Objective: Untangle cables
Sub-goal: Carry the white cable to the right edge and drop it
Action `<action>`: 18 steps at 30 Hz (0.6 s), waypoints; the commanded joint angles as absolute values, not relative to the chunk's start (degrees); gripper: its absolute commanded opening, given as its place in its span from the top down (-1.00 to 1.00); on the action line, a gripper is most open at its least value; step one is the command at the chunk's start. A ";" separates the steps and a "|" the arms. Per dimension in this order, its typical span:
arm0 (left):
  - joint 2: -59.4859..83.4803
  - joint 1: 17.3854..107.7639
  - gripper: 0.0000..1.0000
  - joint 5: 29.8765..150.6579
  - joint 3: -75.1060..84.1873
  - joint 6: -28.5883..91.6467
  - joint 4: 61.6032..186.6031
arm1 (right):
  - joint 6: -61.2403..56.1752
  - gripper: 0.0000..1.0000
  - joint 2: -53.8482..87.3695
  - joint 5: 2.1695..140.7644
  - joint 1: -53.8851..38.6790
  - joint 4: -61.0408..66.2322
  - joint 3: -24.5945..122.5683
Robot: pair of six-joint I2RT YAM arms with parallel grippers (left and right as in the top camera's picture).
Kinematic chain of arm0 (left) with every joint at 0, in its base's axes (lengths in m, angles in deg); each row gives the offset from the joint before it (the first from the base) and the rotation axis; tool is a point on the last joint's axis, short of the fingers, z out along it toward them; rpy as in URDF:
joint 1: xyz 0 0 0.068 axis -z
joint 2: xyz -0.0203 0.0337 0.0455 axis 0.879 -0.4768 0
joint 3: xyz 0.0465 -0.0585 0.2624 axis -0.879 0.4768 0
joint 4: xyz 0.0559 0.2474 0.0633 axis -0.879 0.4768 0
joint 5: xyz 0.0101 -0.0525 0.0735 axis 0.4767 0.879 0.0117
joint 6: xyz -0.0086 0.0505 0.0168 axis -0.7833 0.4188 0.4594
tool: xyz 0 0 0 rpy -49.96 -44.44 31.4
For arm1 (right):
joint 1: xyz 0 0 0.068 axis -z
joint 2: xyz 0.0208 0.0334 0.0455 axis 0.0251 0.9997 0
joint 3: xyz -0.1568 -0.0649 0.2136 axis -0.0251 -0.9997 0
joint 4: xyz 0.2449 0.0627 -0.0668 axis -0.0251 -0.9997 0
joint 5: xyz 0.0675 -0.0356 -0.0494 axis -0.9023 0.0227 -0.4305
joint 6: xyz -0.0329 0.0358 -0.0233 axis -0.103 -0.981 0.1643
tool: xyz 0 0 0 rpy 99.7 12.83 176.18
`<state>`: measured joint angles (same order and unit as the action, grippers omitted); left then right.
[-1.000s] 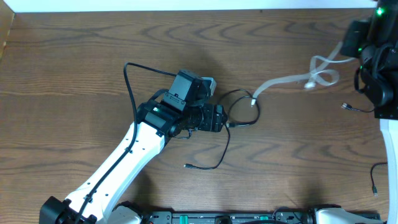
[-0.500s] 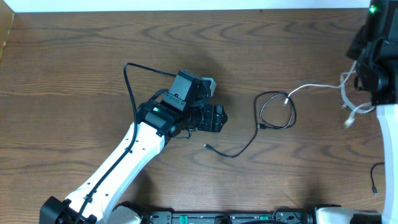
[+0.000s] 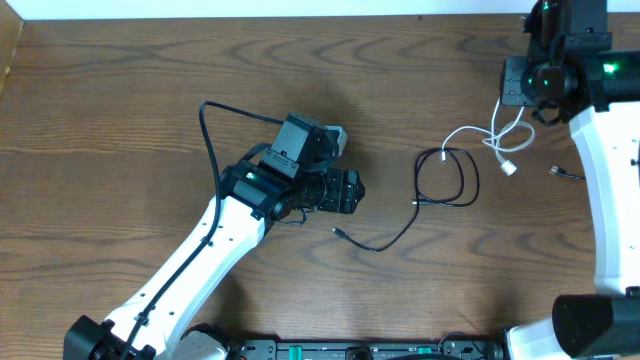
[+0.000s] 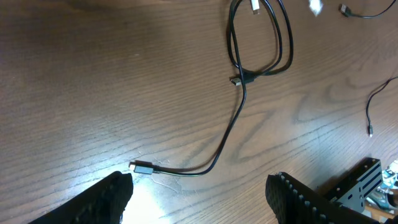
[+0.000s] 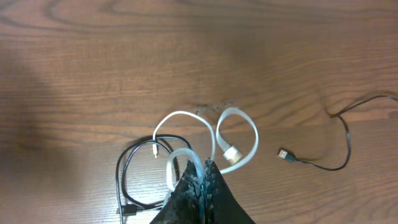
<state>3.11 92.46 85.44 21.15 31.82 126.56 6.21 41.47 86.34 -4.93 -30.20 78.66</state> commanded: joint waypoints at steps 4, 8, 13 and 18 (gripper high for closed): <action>2.52 92.29 -0.47 85.94 20.89 32.57 126.78 | 6.67 0.98 41.45 86.32 -4.84 -28.23 79.20; 2.52 92.29 -0.47 85.94 20.89 32.57 126.80 | 4.29 0.98 38.83 89.03 -4.84 -25.61 79.20; 2.50 92.29 -0.47 85.92 20.89 32.57 126.78 | -0.83 0.98 31.22 87.11 -4.82 -19.47 79.20; 2.50 92.29 -0.47 85.94 20.89 32.57 126.78 | -0.74 0.98 24.18 80.35 -4.82 -12.93 79.20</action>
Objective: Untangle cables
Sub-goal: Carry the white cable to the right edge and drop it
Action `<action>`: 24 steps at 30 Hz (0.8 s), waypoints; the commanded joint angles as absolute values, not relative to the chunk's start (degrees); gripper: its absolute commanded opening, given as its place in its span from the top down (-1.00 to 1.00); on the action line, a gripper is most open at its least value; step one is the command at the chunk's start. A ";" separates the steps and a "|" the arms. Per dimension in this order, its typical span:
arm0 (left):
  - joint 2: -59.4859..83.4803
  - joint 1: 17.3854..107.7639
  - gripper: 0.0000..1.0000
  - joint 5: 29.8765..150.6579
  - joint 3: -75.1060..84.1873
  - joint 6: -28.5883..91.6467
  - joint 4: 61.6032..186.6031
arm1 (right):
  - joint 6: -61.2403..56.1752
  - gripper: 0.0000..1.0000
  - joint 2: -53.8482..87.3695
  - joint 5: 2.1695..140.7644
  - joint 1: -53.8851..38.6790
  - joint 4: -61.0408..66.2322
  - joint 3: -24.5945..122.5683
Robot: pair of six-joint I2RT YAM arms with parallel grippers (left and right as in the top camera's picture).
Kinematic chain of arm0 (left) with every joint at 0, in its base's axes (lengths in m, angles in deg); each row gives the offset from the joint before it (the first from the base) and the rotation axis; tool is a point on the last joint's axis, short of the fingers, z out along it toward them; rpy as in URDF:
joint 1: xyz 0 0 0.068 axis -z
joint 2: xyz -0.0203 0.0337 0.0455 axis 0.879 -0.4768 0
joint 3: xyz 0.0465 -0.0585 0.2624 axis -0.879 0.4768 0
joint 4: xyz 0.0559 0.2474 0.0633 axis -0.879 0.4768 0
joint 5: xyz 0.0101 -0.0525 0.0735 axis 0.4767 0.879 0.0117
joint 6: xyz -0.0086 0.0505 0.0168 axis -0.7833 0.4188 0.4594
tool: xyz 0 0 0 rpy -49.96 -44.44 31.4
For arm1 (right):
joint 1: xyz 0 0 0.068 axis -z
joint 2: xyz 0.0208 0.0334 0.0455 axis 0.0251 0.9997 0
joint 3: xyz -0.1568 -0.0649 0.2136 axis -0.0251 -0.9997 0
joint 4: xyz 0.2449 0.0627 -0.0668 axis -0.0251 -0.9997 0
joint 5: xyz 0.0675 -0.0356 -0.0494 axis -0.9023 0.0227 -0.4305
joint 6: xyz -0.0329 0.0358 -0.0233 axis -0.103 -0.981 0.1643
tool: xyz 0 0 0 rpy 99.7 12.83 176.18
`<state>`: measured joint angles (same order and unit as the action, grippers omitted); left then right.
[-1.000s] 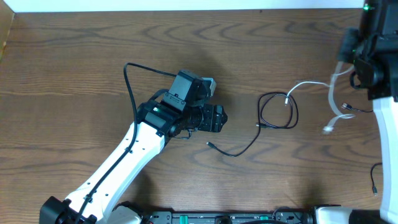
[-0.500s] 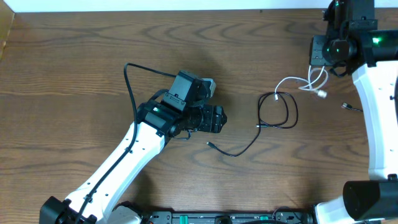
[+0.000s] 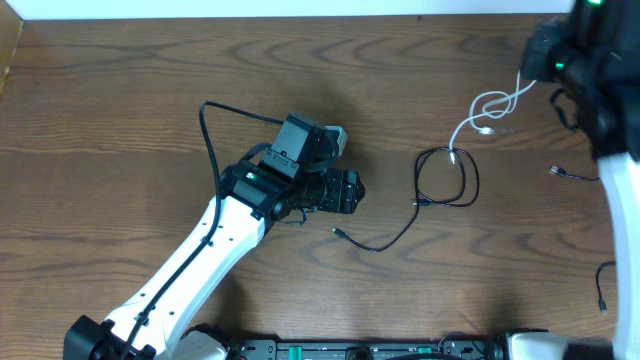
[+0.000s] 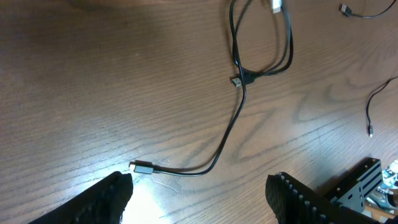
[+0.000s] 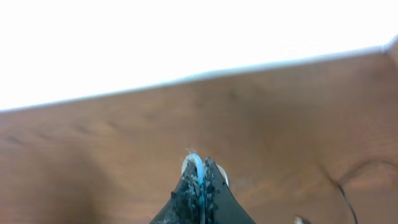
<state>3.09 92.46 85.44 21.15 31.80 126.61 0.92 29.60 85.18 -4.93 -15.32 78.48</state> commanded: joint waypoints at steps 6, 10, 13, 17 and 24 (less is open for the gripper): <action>2.50 92.29 -0.47 85.94 20.89 32.57 126.78 | 0.09 0.98 17.43 77.82 -4.79 -7.99 79.20; 2.50 92.29 -0.47 85.92 20.89 32.57 126.78 | 0.11 0.98 15.15 79.24 -4.79 -7.03 79.20; 2.50 92.29 -0.47 85.92 20.89 32.59 126.76 | 0.11 0.98 15.11 83.70 -4.79 -7.84 79.18; 2.50 92.29 -0.47 85.92 20.89 32.57 126.78 | 1.40 0.98 17.56 88.33 -4.79 -10.75 79.18; 2.50 92.29 -0.47 85.94 20.89 32.57 127.13 | 5.03 0.98 27.57 95.98 -2.63 -17.41 79.18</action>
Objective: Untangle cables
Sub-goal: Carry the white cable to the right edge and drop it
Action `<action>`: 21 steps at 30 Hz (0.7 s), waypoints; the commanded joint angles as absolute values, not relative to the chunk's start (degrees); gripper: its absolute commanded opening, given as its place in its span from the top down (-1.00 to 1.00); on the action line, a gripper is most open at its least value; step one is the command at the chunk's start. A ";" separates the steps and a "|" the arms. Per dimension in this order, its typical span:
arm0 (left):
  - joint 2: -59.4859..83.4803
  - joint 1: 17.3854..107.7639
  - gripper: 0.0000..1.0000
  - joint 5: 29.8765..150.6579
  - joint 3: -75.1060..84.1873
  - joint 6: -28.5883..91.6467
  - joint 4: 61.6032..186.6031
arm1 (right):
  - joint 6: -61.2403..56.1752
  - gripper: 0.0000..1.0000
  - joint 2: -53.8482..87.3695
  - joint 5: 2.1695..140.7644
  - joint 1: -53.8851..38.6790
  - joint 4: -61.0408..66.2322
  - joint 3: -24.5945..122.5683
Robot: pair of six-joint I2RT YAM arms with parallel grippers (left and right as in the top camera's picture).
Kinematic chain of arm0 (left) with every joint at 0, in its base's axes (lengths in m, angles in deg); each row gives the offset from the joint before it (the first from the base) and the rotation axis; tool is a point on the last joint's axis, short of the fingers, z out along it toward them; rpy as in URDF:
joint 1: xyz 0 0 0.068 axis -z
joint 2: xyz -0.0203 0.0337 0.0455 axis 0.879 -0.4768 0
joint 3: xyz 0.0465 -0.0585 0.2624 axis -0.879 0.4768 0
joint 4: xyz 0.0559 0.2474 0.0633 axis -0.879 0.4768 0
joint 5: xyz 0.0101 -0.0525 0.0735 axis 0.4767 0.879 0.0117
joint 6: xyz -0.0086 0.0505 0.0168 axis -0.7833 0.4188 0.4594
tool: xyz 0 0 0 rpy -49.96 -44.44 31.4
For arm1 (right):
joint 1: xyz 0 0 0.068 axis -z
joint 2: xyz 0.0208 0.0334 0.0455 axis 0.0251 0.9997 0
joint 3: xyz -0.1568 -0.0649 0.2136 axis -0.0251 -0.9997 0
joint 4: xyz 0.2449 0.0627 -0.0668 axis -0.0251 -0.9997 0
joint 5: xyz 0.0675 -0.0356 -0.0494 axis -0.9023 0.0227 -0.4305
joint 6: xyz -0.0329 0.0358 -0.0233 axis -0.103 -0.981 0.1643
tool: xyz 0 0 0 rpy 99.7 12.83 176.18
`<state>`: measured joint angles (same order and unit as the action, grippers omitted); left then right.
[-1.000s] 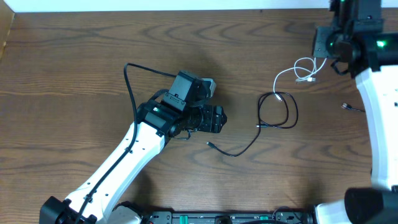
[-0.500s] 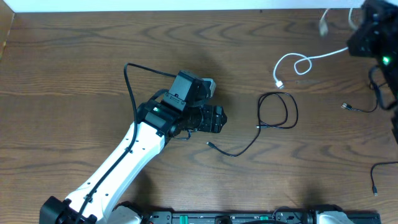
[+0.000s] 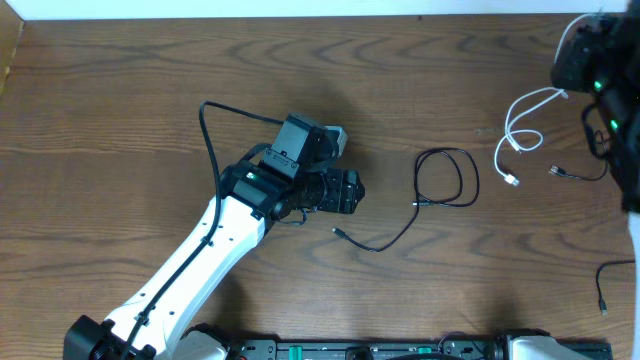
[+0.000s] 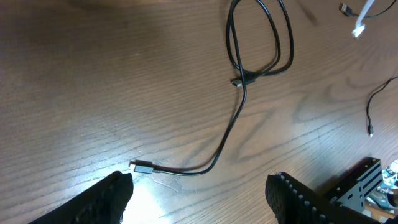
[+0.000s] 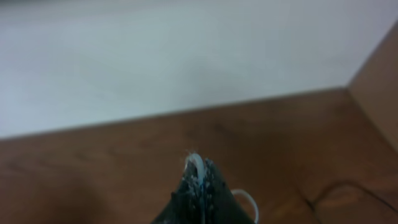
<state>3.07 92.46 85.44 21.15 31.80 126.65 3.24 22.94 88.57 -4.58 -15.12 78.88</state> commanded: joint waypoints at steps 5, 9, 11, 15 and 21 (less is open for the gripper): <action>2.50 92.29 -0.47 85.94 20.89 32.57 127.41 | 2.80 0.98 35.00 99.32 2.90 -22.49 79.18; 2.50 92.29 -0.47 85.94 20.89 32.57 127.44 | -2.62 0.98 38.39 99.08 9.50 -24.52 79.18; 2.50 92.29 -0.47 85.94 20.89 32.57 127.44 | -4.91 0.98 39.11 97.84 13.02 -24.89 79.18; 2.50 92.29 -0.47 85.94 20.89 32.57 127.41 | -10.10 0.98 39.66 94.10 21.11 -25.79 79.18; 2.41 92.29 -0.47 85.94 20.89 32.57 127.41 | -11.95 0.98 39.68 87.50 32.06 -26.00 78.96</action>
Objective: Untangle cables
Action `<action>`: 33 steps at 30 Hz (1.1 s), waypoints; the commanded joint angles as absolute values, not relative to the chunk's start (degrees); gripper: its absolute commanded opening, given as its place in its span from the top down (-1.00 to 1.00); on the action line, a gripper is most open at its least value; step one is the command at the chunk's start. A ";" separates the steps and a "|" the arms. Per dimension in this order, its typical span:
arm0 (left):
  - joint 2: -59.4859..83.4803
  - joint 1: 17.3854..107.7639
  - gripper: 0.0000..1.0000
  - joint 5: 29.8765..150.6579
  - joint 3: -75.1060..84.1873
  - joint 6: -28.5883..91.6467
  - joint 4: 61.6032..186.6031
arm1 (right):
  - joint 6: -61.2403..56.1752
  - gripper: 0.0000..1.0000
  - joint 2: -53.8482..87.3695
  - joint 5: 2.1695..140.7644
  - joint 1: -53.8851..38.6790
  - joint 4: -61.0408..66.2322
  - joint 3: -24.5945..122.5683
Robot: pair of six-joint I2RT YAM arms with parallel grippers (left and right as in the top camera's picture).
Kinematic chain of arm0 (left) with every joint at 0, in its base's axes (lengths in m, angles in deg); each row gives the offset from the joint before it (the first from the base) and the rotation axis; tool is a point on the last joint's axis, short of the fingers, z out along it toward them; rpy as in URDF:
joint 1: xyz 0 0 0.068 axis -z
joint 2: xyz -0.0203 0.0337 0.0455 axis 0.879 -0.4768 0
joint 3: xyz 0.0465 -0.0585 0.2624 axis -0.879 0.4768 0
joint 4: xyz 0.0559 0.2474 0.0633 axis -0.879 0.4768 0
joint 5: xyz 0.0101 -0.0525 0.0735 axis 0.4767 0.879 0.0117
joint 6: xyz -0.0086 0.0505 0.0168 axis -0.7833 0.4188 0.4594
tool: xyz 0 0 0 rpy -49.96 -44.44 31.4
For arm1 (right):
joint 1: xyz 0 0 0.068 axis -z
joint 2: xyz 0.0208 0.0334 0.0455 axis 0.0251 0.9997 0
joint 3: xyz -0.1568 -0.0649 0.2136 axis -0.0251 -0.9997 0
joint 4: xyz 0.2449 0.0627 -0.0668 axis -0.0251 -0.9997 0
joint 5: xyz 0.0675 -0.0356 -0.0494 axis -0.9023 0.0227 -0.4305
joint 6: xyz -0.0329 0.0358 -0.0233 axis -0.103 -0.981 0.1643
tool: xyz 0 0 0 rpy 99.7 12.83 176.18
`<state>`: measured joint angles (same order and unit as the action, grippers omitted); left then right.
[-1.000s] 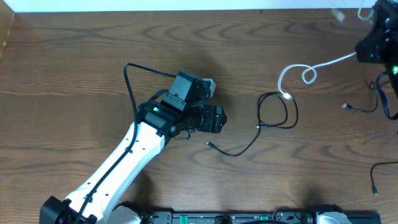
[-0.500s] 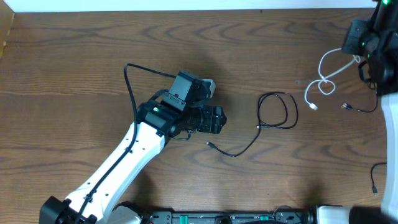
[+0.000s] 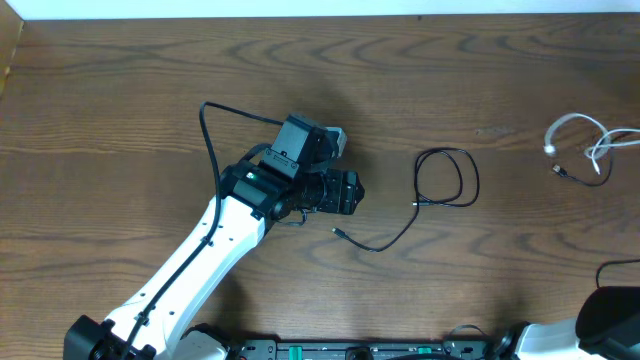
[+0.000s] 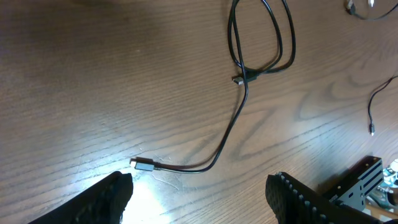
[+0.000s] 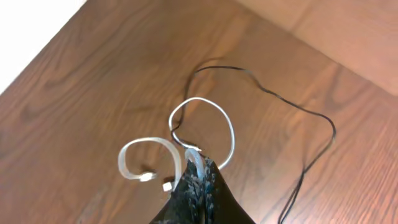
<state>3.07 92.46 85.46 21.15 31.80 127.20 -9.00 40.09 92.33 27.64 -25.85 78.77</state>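
Observation:
A white cable (image 3: 585,137) hangs in loops at the table's far right edge, with my right gripper (image 5: 198,168) shut on it; in the right wrist view its loops (image 5: 202,127) dangle over the wood. A black cable (image 3: 445,178) lies coiled mid-table, its tail ending in a plug (image 4: 143,165). My left gripper (image 4: 199,193) hovers open above that plug, its fingers (image 4: 106,196) wide apart. The right arm itself is out of the overhead view.
A thin black cable (image 5: 292,134) lies on the table under the white one at the far right, its plug (image 3: 560,170) beside the white loops. Another thin black cable end (image 4: 370,112) lies near the front right. A raised wooden edge (image 5: 336,31) borders the table.
My right gripper has carried the white cable further right, from above the table's upper right to the far right edge over the thin black cable. The left gripper and black cable have not moved.
The white cable first lay overlapping the black coil, gripped by my right gripper. Then it was lifted with its end still at the coil, then clear of the coil to the right, and now it hangs at the far right edge. The left arm stayed still.

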 commanded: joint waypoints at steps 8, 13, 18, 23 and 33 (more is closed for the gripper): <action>2.41 92.29 -0.47 85.94 20.89 32.57 127.41 | -11.95 -0.98 39.68 78.21 37.52 -27.40 77.81; 2.41 92.29 -0.47 85.94 20.89 32.57 127.44 | -10.71 -0.98 39.77 65.93 36.43 -27.47 76.65; 2.41 92.29 -0.47 85.94 20.89 32.57 127.44 | -2.45 -0.99 39.77 56.86 31.84 -27.88 74.83; 2.41 92.29 -0.47 85.94 20.89 32.57 127.44 | 7.98 -0.94 39.77 56.86 23.79 -28.34 70.24; 2.41 92.29 -0.47 79.99 20.93 32.52 130.32 | 11.65 -0.54 39.77 56.88 6.44 -19.43 51.86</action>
